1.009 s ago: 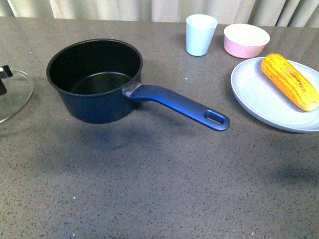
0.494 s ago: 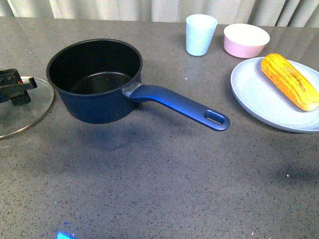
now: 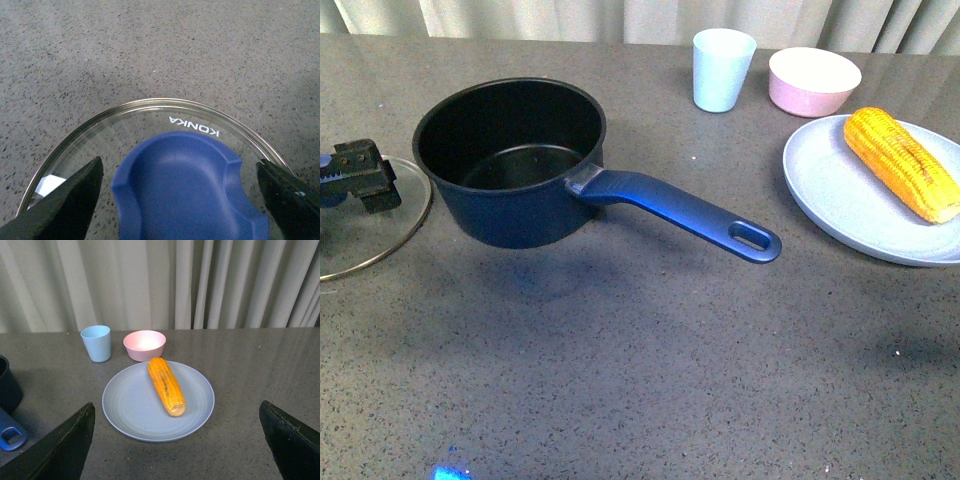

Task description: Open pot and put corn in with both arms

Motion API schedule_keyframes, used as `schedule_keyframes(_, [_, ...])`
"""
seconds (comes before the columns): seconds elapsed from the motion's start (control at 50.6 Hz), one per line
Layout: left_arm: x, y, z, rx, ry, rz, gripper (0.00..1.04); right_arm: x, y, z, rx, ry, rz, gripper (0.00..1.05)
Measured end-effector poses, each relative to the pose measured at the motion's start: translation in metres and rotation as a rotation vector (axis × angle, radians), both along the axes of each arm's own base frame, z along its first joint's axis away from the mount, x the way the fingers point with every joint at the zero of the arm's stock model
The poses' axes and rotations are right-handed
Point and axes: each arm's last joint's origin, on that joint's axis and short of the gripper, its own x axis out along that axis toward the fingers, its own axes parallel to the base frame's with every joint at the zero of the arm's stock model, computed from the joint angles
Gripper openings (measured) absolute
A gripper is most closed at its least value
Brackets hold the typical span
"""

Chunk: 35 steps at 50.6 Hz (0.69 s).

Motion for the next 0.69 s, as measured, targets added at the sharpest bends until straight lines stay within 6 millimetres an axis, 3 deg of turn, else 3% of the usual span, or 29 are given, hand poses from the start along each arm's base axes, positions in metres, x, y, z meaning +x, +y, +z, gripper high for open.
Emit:
schedule_keyframes(0.158, [-0.013,0.001,0.016,-0.024,-0.016,0.012,0.96,0.0,0.0,0.0,0.0,0.0,0.0,0.96])
schedule_keyframes(0.593, [-0.07,-0.006,0.088,-0.074,-0.106,-0.02,0.96,0.0,0.0,0.0,0.0,0.0,0.0,0.96])
schedule_keyframes(0.692, [-0.088,-0.011,0.109,0.003,-0.278,-0.187,0.82,0.0,0.0,0.0,0.0,0.0,0.0,0.96])
